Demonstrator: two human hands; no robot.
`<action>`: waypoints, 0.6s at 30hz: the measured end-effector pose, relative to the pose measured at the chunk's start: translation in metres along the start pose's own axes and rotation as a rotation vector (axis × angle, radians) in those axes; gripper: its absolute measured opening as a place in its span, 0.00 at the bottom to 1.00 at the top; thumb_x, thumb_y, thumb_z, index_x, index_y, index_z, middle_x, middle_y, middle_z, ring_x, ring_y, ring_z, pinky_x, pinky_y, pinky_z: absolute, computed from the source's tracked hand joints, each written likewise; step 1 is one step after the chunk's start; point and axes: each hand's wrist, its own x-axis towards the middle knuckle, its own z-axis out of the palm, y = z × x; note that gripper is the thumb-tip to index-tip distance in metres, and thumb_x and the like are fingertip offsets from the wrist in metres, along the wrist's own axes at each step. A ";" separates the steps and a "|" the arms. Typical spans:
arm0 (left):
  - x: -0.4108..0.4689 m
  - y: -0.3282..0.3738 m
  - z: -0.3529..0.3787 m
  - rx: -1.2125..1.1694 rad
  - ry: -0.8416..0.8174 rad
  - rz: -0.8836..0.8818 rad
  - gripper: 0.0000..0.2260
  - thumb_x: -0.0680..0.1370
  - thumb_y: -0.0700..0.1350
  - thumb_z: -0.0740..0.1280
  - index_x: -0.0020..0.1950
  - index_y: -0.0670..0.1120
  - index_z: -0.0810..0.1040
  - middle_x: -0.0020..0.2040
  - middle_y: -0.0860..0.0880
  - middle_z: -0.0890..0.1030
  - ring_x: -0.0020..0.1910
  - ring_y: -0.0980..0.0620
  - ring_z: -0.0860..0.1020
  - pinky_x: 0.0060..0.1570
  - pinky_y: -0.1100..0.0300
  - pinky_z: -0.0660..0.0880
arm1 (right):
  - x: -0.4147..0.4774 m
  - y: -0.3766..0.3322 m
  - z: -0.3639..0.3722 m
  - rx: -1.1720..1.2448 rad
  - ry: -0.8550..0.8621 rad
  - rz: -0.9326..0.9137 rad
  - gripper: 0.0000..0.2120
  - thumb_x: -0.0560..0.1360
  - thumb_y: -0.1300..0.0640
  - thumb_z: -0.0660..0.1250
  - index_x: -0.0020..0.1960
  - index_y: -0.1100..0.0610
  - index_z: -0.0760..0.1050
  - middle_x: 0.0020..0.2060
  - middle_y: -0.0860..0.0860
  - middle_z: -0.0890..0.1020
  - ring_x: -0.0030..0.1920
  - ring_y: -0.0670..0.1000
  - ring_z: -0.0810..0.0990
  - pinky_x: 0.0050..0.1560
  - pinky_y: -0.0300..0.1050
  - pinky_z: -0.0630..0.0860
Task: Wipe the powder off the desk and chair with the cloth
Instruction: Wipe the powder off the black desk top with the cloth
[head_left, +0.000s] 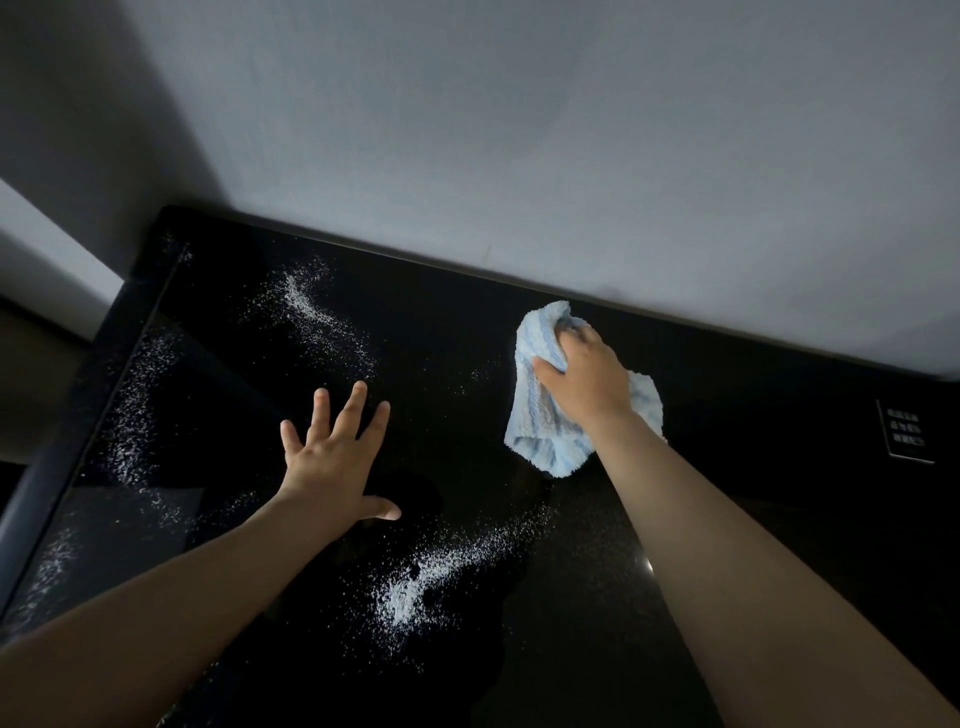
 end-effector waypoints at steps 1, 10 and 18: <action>0.000 0.000 0.000 -0.001 -0.002 -0.001 0.55 0.65 0.70 0.69 0.77 0.53 0.36 0.76 0.48 0.30 0.75 0.37 0.34 0.71 0.34 0.48 | -0.004 0.000 0.000 0.002 -0.004 0.001 0.23 0.77 0.45 0.64 0.67 0.56 0.71 0.65 0.54 0.74 0.60 0.57 0.75 0.57 0.51 0.74; -0.001 0.000 -0.001 0.007 0.004 0.003 0.55 0.65 0.70 0.69 0.78 0.53 0.36 0.76 0.48 0.31 0.75 0.36 0.35 0.71 0.33 0.50 | -0.043 0.000 0.004 0.008 -0.030 0.006 0.25 0.77 0.43 0.63 0.70 0.54 0.70 0.67 0.51 0.72 0.64 0.55 0.73 0.59 0.51 0.74; -0.001 0.000 0.000 -0.004 0.016 0.017 0.55 0.65 0.70 0.69 0.78 0.52 0.37 0.77 0.47 0.32 0.75 0.36 0.36 0.70 0.32 0.50 | -0.068 -0.002 0.006 0.017 -0.030 0.021 0.25 0.76 0.44 0.64 0.69 0.55 0.70 0.66 0.51 0.73 0.63 0.55 0.73 0.59 0.50 0.74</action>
